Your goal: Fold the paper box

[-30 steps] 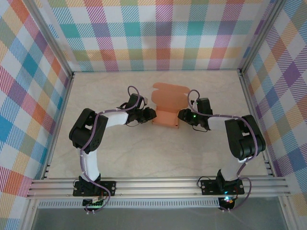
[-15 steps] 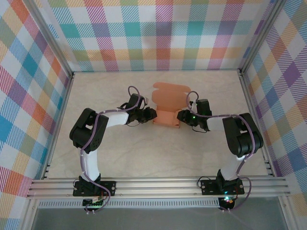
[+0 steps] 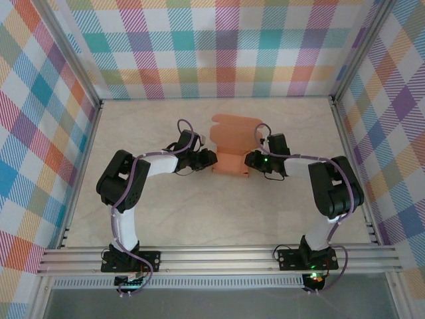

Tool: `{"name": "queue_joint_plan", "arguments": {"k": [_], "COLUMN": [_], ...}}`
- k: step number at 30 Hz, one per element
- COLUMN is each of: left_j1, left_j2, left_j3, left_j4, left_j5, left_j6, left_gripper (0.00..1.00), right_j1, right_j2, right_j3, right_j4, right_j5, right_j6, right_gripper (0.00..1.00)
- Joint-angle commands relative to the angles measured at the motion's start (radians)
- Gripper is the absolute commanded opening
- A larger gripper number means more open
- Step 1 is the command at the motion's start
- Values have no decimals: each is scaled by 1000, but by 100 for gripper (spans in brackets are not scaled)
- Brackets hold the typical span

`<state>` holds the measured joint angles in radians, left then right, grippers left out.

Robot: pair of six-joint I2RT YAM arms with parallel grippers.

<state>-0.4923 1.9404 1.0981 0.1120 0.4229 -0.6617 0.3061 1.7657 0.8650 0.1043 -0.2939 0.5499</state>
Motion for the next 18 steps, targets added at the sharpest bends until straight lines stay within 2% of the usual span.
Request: {"name": "queue_joint_plan", "arguments": {"k": [1, 8, 18], "left_j1": [-26, -26, -25], "left_j2": [28, 25, 26], "left_j3": [-3, -3, -7], "left_j4": [11, 8, 11], "left_j5": [59, 60, 59], "left_j6": [-5, -2, 0], "left_gripper": [24, 24, 24], "right_j1": [42, 95, 127], "right_j2": [56, 91, 108], "right_j3": [9, 92, 154], "right_j4": [-174, -330, -443], "right_j5": [56, 216, 318], "right_j6": [-34, -65, -67], "right_gripper": [32, 31, 27]}}
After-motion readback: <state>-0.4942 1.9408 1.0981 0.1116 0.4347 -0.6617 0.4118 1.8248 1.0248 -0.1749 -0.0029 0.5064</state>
